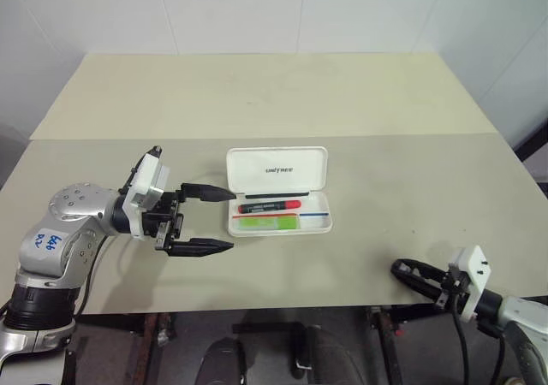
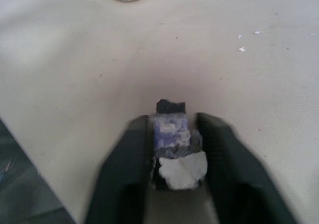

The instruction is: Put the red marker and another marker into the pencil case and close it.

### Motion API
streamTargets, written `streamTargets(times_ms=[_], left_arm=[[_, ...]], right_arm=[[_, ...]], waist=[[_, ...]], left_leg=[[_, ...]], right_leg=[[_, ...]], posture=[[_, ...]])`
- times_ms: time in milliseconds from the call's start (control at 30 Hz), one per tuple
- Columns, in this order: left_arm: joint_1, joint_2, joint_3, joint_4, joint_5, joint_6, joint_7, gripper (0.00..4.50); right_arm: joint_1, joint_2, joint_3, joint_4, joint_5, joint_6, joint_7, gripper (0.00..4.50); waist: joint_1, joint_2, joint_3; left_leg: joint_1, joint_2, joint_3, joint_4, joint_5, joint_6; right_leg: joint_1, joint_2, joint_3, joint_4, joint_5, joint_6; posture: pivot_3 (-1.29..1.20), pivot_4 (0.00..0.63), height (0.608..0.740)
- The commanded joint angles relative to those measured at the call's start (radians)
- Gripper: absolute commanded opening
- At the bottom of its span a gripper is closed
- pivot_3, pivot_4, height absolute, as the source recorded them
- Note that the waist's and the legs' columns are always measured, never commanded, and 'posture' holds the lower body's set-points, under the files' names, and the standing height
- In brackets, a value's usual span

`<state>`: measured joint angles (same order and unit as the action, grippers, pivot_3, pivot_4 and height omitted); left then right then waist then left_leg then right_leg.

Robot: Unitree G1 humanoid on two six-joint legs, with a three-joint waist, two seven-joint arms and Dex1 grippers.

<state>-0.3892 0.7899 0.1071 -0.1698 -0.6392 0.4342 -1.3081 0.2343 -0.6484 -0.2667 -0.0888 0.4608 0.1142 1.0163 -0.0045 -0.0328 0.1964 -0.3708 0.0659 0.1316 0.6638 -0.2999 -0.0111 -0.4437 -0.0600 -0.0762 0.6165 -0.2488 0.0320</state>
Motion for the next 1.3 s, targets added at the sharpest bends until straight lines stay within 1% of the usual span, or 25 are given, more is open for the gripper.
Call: streamTargets(times_ms=[33,200,300,467,600,733,833,1033,1200,1300], left_arm=[[-0.025,0.008,0.013,0.033,0.025,-0.054,-0.011,4.5],[-0.015,-0.002,0.023,0.082,0.047,-0.113,-0.006,4.5],[0.012,0.018,0.027,0.15,0.089,-0.176,-0.032,4.5],[0.011,0.036,0.042,0.257,0.135,-0.263,-0.056,4.5],[0.02,0.037,0.049,0.294,0.15,-0.302,-0.059,4.5],[0.044,0.044,0.067,0.32,0.166,-0.334,-0.053,4.5],[0.06,0.049,0.081,0.324,0.169,-0.345,-0.048,4.5],[0.083,0.05,0.095,0.31,0.167,-0.352,-0.031,4.5],[0.088,0.044,0.096,0.286,0.163,-0.343,-0.013,4.5],[0.093,0.042,0.098,0.275,0.16,-0.342,-0.003,4.5]], right_arm=[[-0.064,0.011,0.053,-0.013,-0.017,-0.009,0.002,0.41],[-0.224,-0.003,0.112,-0.051,0.002,0.02,0.025,0.41],[-0.397,-0.008,0.18,-0.021,-0.011,0.021,0.089,0.41],[-0.634,0.021,0.292,0.122,-0.058,-0.01,0.196,0.41],[-0.746,0.052,0.368,0.246,-0.108,-0.069,0.28,0.41],[-0.879,0.104,0.441,0.434,-0.16,-0.135,0.38,0.41],[-0.951,0.132,0.456,0.567,-0.192,-0.187,0.417,0.41],[-1.042,0.184,0.46,0.738,-0.244,-0.243,0.438,0.41],[-1.075,0.201,0.465,0.813,-0.282,-0.272,0.467,0.41],[-1.073,0.198,0.464,0.807,-0.283,-0.245,0.496,0.41]], waist=[[-0.007,0.0,0.0],[-0.019,0.0,0.0],[-0.028,0.0,0.0],[-0.024,0.0,0.0],[-0.019,0.0,0.0],[-0.025,0.0,0.0],[-0.027,0.0,0.0],[-0.027,0.0,0.0],[-0.027,0.0,0.0],[-0.027,0.0,0.0]], left_leg=[[0.001,0.0,0.001,0.0,0.0,0.0],[0.001,0.0,0.002,0.0,0.001,0.0],[0.001,0.0,0.002,0.0,0.001,0.0],[0.001,0.001,0.004,0.0,0.0,0.0],[0.0,0.001,0.004,-0.001,-0.001,0.0],[-0.001,0.001,0.006,0.0,-0.003,0.002],[0.001,0.001,0.011,0.0,-0.003,0.003],[0.001,0.004,0.014,0.0,-0.003,0.002],[0.0,0.005,0.015,0.0,-0.003,0.001],[0.0,0.005,0.015,0.0,-0.002,-0.002]], right_leg=[[0.0,0.0,0.001,0.0,0.0,0.0],[0.0,-0.001,0.002,0.002,0.001,-0.001],[-0.001,-0.001,0.002,0.001,0.001,-0.001],[-0.003,0.0,0.001,0.003,0.001,-0.002],[-0.004,-0.001,-0.001,0.005,0.001,-0.002],[-0.004,-0.002,-0.002,0.004,0.002,-0.001],[-0.005,-0.002,-0.002,0.004,0.002,0.001],[-0.007,-0.004,-0.001,0.006,0.002,0.001],[-0.009,-0.004,-0.001,0.008,0.002,0.0],[-0.01,-0.004,0.0,0.008,0.002,0.0]], posture=[[0.0,0.15,0.74],[0.0,0.15,0.74],[0.0,0.15,0.74],[0.0,0.15,0.74],[0.0,0.15,0.74],[0.0,0.15,0.74],[0.0,0.15,0.74],[0.0,0.15,0.74],[0.0,0.15,0.74],[0.0,0.15,0.74]])
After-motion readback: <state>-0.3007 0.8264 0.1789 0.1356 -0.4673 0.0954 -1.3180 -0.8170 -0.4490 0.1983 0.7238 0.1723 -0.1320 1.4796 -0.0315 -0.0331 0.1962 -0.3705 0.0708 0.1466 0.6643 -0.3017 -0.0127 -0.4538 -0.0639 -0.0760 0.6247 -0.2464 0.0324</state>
